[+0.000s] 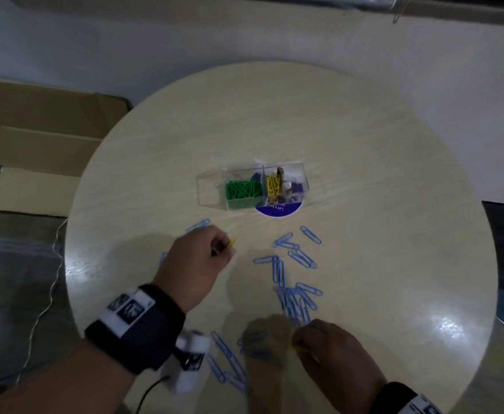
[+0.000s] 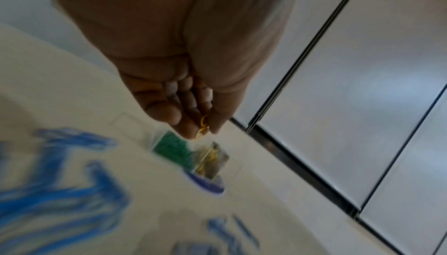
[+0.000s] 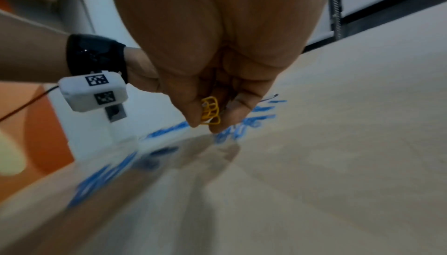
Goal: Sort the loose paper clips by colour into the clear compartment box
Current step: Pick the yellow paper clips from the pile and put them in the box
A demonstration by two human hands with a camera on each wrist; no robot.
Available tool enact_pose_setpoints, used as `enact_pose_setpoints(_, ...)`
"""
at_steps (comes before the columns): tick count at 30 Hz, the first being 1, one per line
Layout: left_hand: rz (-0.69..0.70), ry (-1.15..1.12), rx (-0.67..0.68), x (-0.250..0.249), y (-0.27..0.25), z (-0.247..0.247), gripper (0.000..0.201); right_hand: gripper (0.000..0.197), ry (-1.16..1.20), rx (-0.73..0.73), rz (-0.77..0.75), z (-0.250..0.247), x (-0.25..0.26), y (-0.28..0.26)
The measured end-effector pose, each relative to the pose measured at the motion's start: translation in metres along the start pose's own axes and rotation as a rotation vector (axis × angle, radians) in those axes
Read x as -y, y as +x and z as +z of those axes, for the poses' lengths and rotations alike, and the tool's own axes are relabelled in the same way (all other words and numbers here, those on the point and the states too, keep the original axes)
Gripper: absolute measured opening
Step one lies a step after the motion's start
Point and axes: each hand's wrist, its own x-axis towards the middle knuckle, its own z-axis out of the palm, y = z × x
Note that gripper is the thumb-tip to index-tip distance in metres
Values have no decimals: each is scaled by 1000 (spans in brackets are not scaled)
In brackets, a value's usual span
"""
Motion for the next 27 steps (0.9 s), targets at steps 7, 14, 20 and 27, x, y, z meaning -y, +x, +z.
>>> enact_pose_setpoints(7, 14, -136, -168, -62, 107, 18, 11, 26, 234, -301, 141, -64, -24, 43)
enact_pose_setpoints(14, -103, -127, -147, -59, 137, 50, 23, 23, 314, -444, 191, -97, -38, 86)
enact_pose_setpoints(20, -132, -213, -293, -38, 117, 37, 10, 18, 393, -471, 246, -114, -33, 148)
enact_pose_setpoints(27, -185, -322, -297, -24, 60, 18, 4, 10, 407, -395, 260, -117, -13, 215)
